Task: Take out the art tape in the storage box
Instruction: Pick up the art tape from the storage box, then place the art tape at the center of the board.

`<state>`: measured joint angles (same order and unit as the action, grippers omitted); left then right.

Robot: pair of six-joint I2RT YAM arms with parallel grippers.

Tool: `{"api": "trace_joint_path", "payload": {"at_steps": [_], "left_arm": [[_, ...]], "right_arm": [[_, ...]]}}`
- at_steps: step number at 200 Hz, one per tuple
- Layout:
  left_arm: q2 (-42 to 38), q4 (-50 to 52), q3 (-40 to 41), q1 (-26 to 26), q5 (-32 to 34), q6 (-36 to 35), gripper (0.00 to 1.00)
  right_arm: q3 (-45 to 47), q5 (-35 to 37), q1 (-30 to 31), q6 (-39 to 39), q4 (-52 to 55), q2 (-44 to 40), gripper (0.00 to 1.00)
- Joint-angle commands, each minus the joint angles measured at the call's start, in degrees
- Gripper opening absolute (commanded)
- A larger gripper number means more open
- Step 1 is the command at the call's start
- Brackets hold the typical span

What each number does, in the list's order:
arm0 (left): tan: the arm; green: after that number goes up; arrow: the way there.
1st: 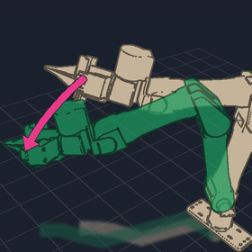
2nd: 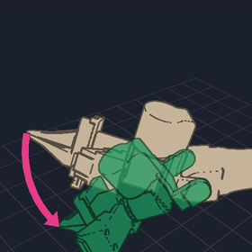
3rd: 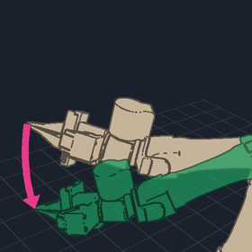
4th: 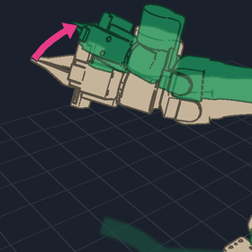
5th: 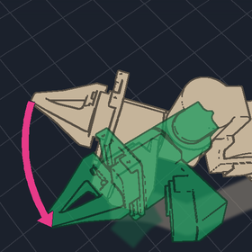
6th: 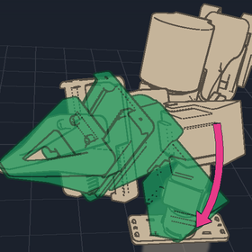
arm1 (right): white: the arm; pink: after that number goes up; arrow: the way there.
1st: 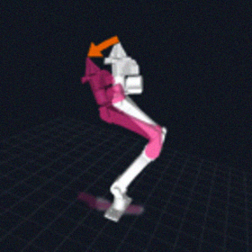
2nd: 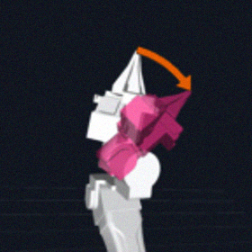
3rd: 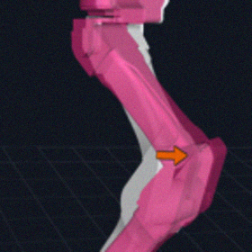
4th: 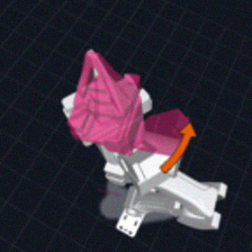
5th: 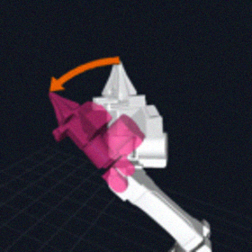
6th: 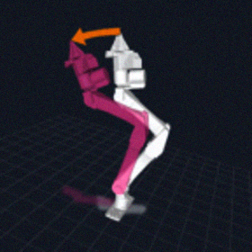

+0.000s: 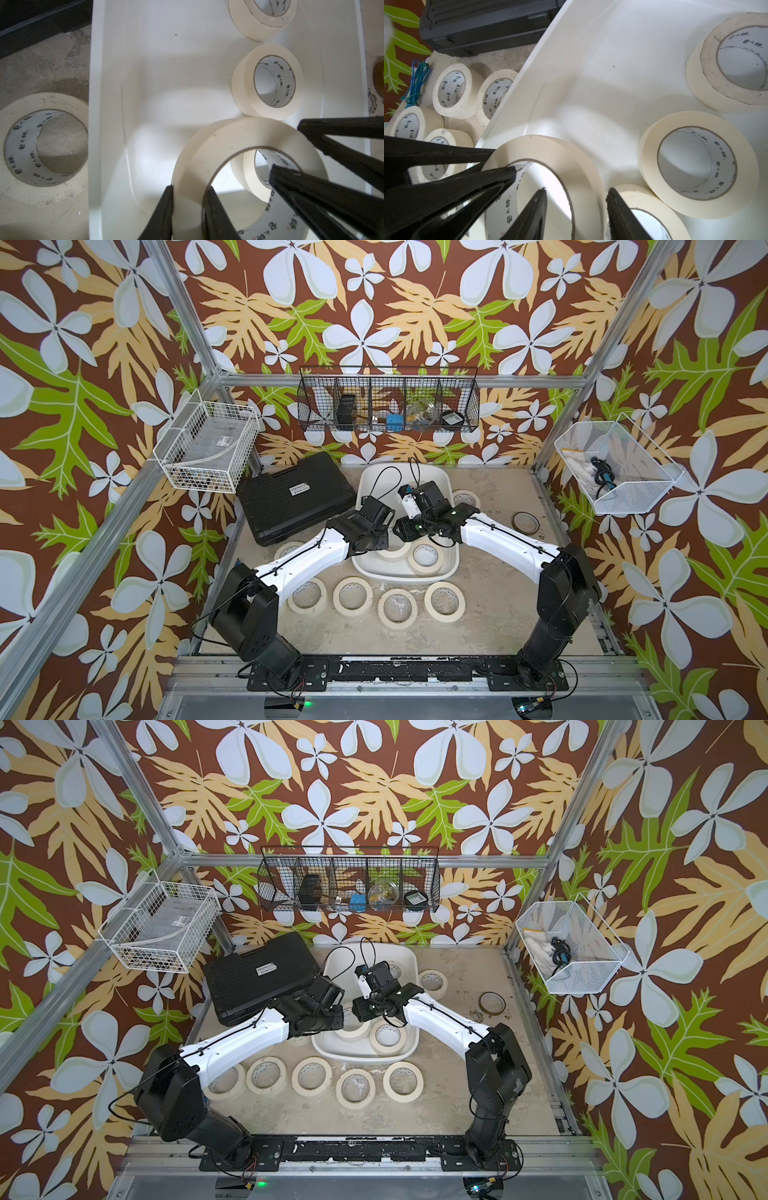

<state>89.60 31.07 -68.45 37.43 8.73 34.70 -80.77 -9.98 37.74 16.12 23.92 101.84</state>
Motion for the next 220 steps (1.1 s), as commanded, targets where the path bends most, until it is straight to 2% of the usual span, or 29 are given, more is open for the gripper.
{"api": "trace_joint_path", "payload": {"at_steps": [1, 21, 60, 91, 136, 176, 220], "left_arm": [[-0.87, -1.36, -0.5, -0.01, -0.43, 0.26, 0.21], [-1.13, -1.1, -0.68, 0.01, -0.44, 0.15, 0.21], [-1.06, -1.01, -0.3, 0.01, -0.42, 0.09, 0.21], [-0.97, -1.25, -0.28, 0.01, -0.53, 0.5, 0.36], [-2.68, -2.42, -0.65, -0.16, -1.07, 1.9, 0.56], [-7.96, -2.56, 0.01, -1.34, 2.94, 3.79, 0.64], [-14.26, -3.38, 2.03, -2.97, 4.07, 3.94, 0.7]], "right_arm": [[-1.27, 2.83, 0.06, -1.09, 0.87, 1.01, 0.49], [-1.97, 3.81, 0.04, -1.18, 1.23, 1.53, 0.46], [-3.31, 5.08, 0.08, -1.1, 2.57, 2.17, 0.27], [-3.03, 6.0, 0.05, -0.49, 2.96, 1.36, 0.19], [-3.26, 7.92, 0.03, -0.56, 5.04, 0.24, 0.13], [-2.94, 10.68, -0.58, -1.44, 6.34, -2.26, 0.11], [-1.13, 10.02, -6.55, -0.74, 6.39, -6.95, 0.1]]}}
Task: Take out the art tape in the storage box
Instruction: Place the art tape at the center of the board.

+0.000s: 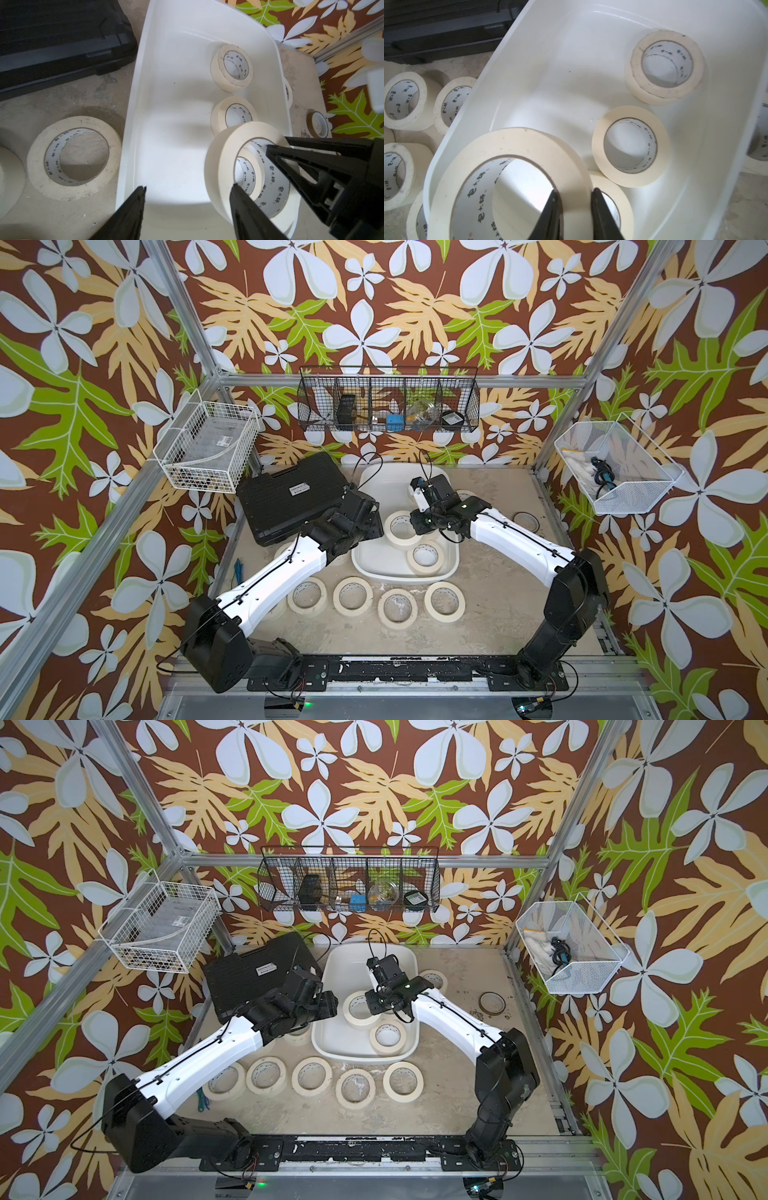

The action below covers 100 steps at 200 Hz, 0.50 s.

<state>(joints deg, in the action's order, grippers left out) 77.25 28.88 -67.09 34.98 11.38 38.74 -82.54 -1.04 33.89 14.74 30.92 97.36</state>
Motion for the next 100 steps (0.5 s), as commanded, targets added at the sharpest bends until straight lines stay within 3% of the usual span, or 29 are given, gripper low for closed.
{"api": "trace_joint_path", "payload": {"at_steps": [1, 100], "left_arm": [[-1.97, -1.2, 0.7, -0.52, 1.4, -0.13, 0.7], [-2.61, -1.53, 4.29, -0.62, -1.44, -0.45, 0.69]], "right_arm": [[0.68, 1.02, -2.91, 0.68, -0.6, -2.59, 0.1], [11.24, 8.18, -27.38, 7.51, -8.98, -10.83, 0.0]]}}
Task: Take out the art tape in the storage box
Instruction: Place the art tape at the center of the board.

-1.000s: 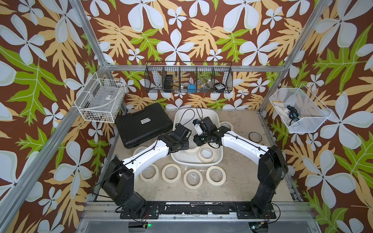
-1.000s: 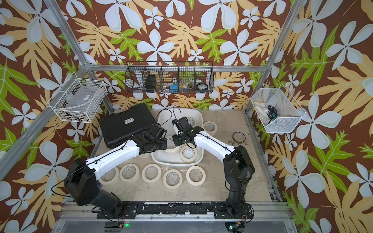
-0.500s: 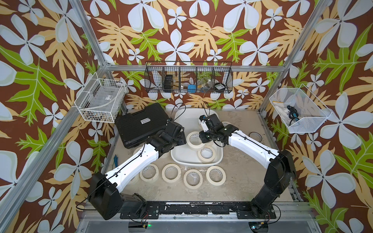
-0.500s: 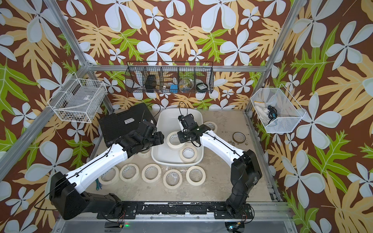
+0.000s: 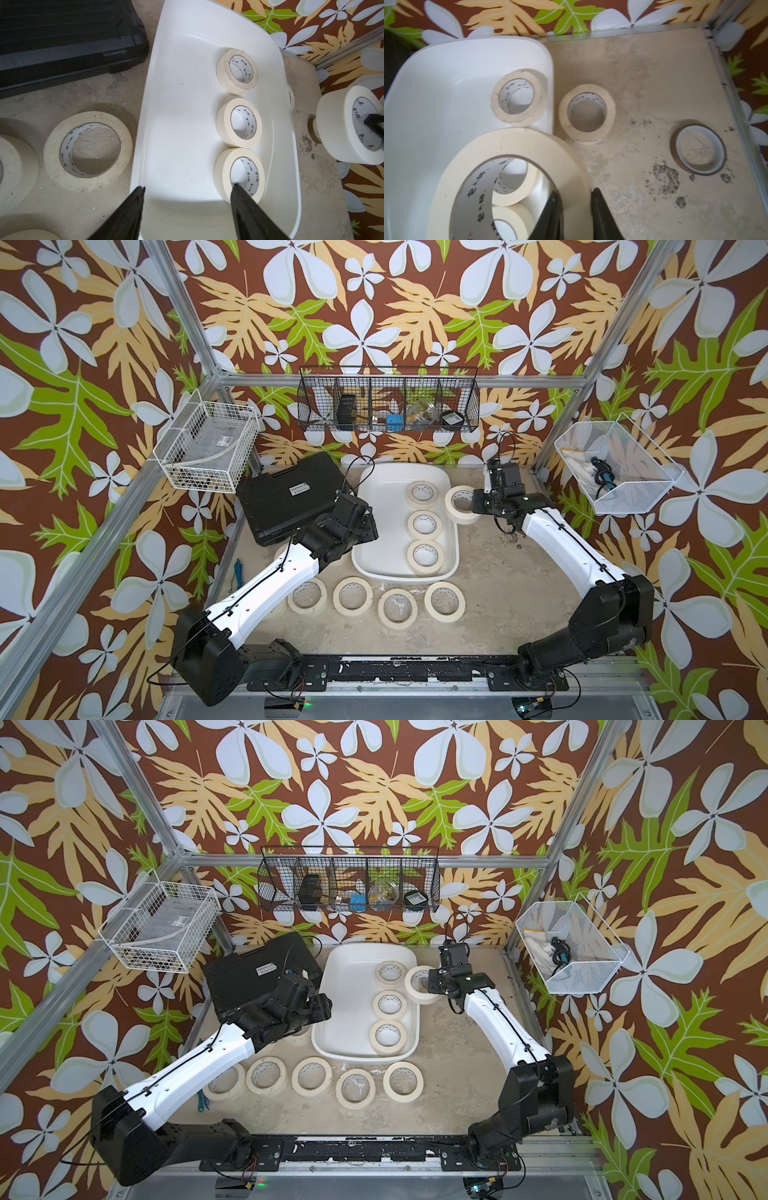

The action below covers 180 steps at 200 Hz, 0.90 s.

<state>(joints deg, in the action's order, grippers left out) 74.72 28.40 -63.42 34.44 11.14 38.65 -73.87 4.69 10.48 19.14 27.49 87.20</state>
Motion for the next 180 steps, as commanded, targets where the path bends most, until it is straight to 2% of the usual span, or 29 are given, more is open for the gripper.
{"api": "trace_joint_path", "payload": {"at_steps": [1, 56, 118, 180], "left_arm": [[-0.04, -1.01, 0.64, -0.07, -1.2, -0.39, 0.69], [-1.02, -1.07, 2.24, -0.07, -1.41, -0.51, 0.69], [-1.68, -0.99, 3.6, -0.07, -1.97, -0.22, 0.69], [-2.13, -0.81, 3.99, -0.07, -2.06, -0.15, 0.68]], "right_arm": [[2.75, 2.44, -4.19, 3.2, -5.71, -0.69, 0.0], [11.81, 9.77, -9.18, 8.1, -15.97, 0.7, 0.0], [11.62, 21.36, -9.94, 10.4, -21.59, 9.24, 0.0], [8.11, 20.9, -11.79, 9.65, -23.33, 16.79, 0.0]]}}
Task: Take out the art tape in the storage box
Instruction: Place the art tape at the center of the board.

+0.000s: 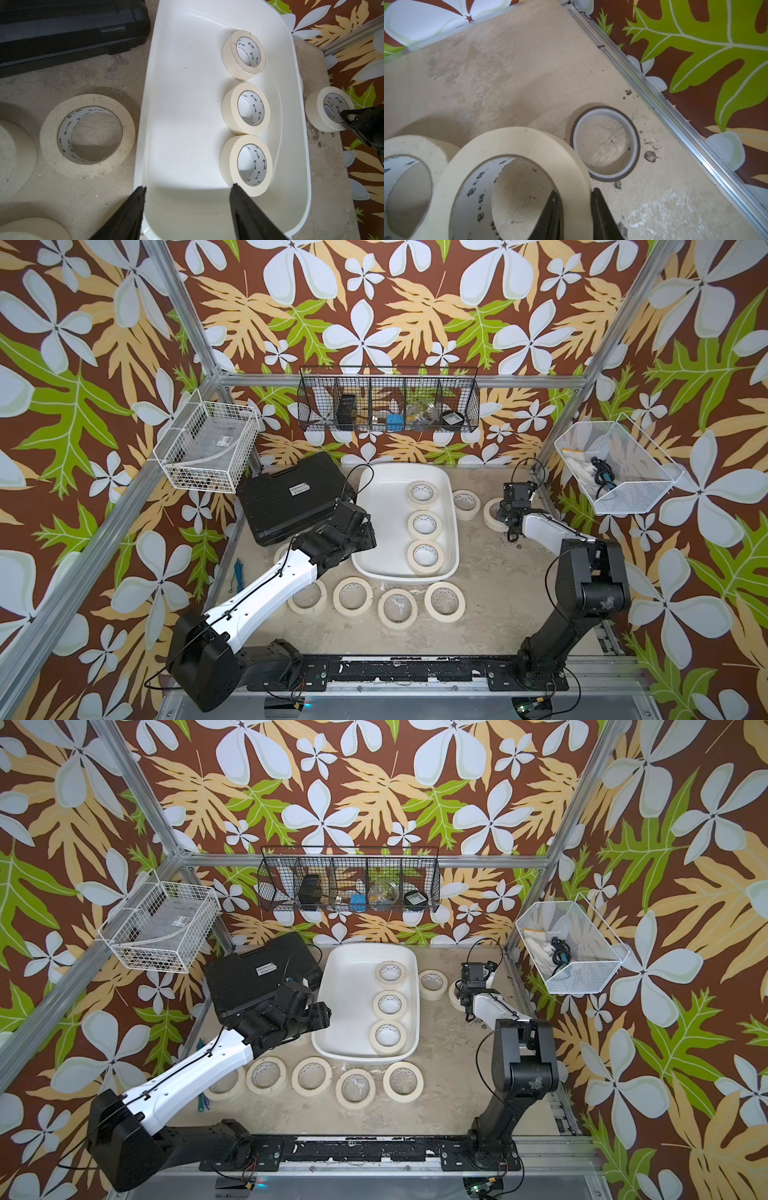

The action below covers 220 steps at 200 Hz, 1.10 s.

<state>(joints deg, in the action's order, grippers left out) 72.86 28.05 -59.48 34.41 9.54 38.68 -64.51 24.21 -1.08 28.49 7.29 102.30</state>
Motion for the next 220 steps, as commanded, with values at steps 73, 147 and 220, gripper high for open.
{"api": "trace_joint_path", "payload": {"at_steps": [73, 147, 220], "left_arm": [[-0.43, -0.1, 0.4, -0.06, -0.75, 0.18, 0.68], [-1.2, 1.56, 0.51, -0.06, 0.48, 0.37, 0.67], [-0.56, 1.06, 0.39, -0.05, -0.62, 0.83, 0.67]], "right_arm": [[-9.7, 1.58, -0.56, -2.44, -1.75, 10.07, 0.0], [-16.56, -2.25, -1.15, -3.4, 2.05, 16.72, 0.17], [-17.47, -5.71, -1.16, -4.41, 5.24, 16.28, 0.45]]}}
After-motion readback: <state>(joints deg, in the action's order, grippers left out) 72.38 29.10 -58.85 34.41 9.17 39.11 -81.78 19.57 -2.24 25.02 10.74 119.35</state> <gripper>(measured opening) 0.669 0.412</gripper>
